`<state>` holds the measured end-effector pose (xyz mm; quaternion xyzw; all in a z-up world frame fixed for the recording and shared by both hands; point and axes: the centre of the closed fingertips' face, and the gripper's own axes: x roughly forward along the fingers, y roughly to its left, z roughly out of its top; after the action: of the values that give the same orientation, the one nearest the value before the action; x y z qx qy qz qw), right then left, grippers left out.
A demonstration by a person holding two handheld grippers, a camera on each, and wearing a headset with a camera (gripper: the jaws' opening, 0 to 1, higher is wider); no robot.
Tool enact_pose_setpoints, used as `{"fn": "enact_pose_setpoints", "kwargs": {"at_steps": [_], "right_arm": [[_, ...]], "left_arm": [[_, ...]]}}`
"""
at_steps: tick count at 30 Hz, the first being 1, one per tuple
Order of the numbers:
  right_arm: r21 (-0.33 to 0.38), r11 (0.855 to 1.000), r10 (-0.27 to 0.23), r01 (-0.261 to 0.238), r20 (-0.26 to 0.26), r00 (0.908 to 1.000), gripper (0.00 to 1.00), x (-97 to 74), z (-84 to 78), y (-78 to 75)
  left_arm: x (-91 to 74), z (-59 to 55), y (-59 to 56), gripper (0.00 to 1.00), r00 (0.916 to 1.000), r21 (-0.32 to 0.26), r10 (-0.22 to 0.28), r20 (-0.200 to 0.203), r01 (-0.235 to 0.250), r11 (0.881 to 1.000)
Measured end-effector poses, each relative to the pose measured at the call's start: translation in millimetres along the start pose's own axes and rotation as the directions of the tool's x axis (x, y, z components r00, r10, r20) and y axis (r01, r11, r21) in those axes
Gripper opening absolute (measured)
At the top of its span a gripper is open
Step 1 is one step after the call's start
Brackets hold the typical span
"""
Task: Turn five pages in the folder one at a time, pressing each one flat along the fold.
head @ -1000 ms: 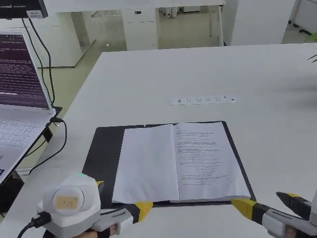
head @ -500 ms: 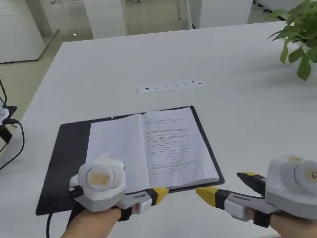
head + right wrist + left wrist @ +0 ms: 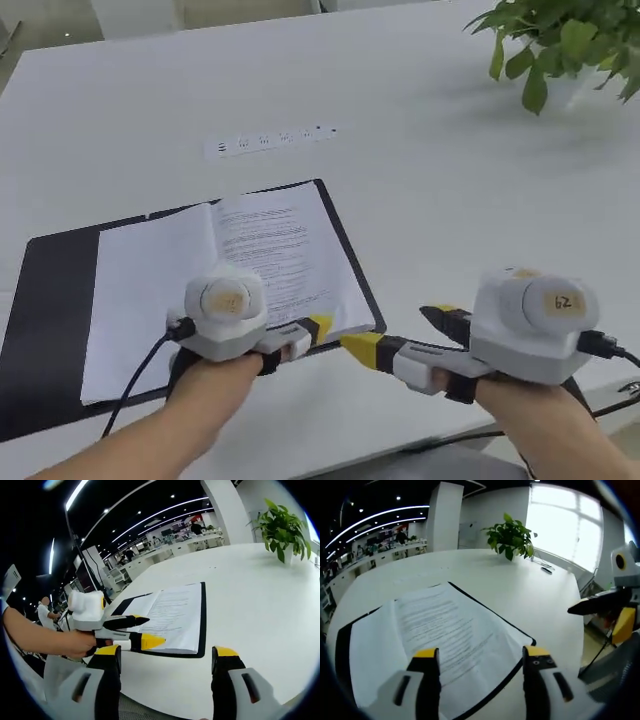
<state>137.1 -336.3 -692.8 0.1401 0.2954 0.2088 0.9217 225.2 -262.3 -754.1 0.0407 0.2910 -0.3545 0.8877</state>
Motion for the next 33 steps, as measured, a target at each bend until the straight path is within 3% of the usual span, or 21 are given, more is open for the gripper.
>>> {"fn": "enact_pose_setpoints", "kwargs": {"at_steps": [8, 10, 15, 17, 21, 26, 33], "right_arm": [[0.014, 1.000, -0.005, 0.005, -0.003, 1.0000, 0.72, 4.0, 0.5, -5.7], [0.016, 1.000, -0.005, 0.005, -0.004, 1.0000, 0.72, 4.7, 0.6, -6.1], [0.023, 1.000, 0.000, 0.001, -0.008, 1.0000, 0.72, 8.9, -0.2, -6.9], [0.027, 1.000, 0.005, -0.005, -0.006, 1.0000, 0.72, 10.4, -0.1, -5.6], [0.030, 0.999, 0.016, -0.015, -0.003, 0.9999, 0.71, 14.5, 0.1, -4.3], [0.046, 0.999, 0.025, -0.025, 0.000, 0.9997, 0.70, 18.3, -0.1, -4.1], [0.048, 0.998, 0.030, -0.030, -0.004, 0.9995, 0.69, 20.0, -0.7, -3.7]], "left_arm": [[17.3, -9.9, 3.3, 0.62, 0.9984, -0.006, 0.048, -0.031, -0.048, 0.999], [18.2, -11.9, 3.5, 0.59, 0.9978, 0.032, 0.058, -0.033, -0.057, 0.998], [19.5, -13.3, 4.8, 0.53, 0.9965, 0.052, 0.077, -0.032, -0.075, 0.996], [20.1, -15.9, 6.8, 0.51, 0.9955, 0.095, 0.087, -0.037, -0.083, 0.992], [20.1, -16.9, 6.3, 0.50, 0.9960, 0.100, 0.085, -0.027, -0.082, 0.992], [20.3, -17.8, -2.3, 0.36, 0.9991, 0.134, 0.042, 0.005, -0.042, 0.990], [19.5, -17.3, -0.2, 0.31, 0.9987, 0.128, 0.037, 0.034, -0.041, 0.991]]}}
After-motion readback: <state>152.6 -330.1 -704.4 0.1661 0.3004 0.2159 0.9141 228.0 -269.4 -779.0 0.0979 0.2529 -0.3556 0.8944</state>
